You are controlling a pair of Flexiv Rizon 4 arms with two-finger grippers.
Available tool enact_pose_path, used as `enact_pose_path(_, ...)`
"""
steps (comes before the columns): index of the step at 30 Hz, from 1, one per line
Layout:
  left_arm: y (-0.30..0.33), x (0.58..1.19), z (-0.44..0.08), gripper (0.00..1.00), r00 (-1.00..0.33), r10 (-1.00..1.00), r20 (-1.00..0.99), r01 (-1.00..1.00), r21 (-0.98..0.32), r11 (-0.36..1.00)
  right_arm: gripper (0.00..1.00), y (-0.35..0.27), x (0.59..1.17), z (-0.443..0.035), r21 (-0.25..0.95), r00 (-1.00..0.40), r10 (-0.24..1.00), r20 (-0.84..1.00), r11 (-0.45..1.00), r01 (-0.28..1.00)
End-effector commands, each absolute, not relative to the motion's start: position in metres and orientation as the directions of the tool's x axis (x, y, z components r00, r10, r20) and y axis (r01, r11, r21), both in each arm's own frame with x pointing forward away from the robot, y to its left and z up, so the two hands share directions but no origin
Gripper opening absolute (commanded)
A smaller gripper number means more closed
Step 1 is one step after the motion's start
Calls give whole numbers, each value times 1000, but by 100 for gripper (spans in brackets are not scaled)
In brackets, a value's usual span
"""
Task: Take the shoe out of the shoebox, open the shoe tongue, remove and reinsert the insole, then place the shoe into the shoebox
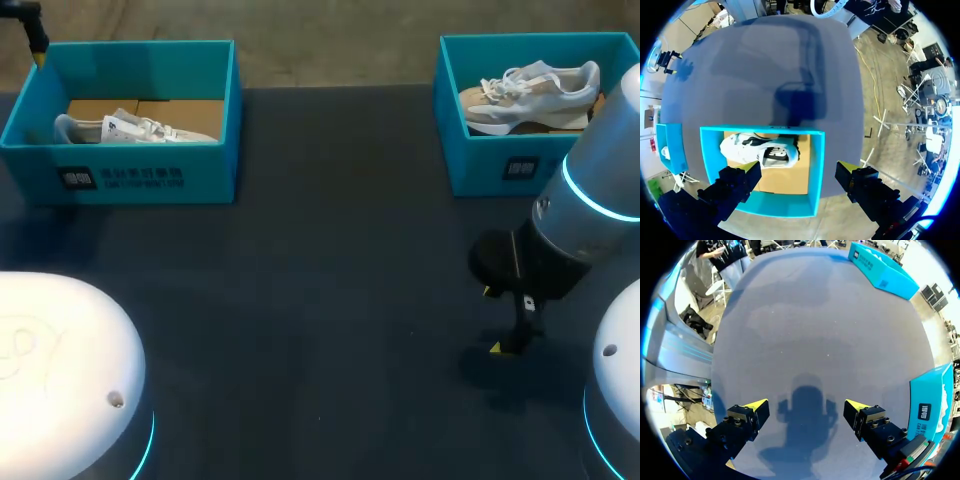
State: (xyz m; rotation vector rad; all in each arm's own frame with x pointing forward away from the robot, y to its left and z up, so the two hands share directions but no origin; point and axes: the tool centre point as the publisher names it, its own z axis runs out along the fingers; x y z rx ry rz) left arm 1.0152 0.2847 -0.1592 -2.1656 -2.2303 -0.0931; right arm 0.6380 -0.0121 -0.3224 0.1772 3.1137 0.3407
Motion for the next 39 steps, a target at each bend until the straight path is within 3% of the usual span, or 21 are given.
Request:
enact_pose_path(1,287,1007,-154,100,-15,998,59,999,29,13,100,-12,636,-323,217,-994,114,5,970,112)
enact_pose_path(17,287,1007,-154,100,-15,998,59,999,29,13,100,-12,636,-323,217,-994,114,5,970,112)
enact_pose_path(21,287,1007,-154,100,-15,998,59,999,29,13,100,-10,647,-309,176,-1000,31,3,984,31)
enact_pose_path(30,287,1007,-154,100,-15,998,59,999,29,13,100,-11,676,-276,192,-1000,14,6,981,15)
enact_pose_path(39,287,1007,-154,100,-15,998,59,999,29,13,100,-24,702,-260,179,-994,105,18,978,106)
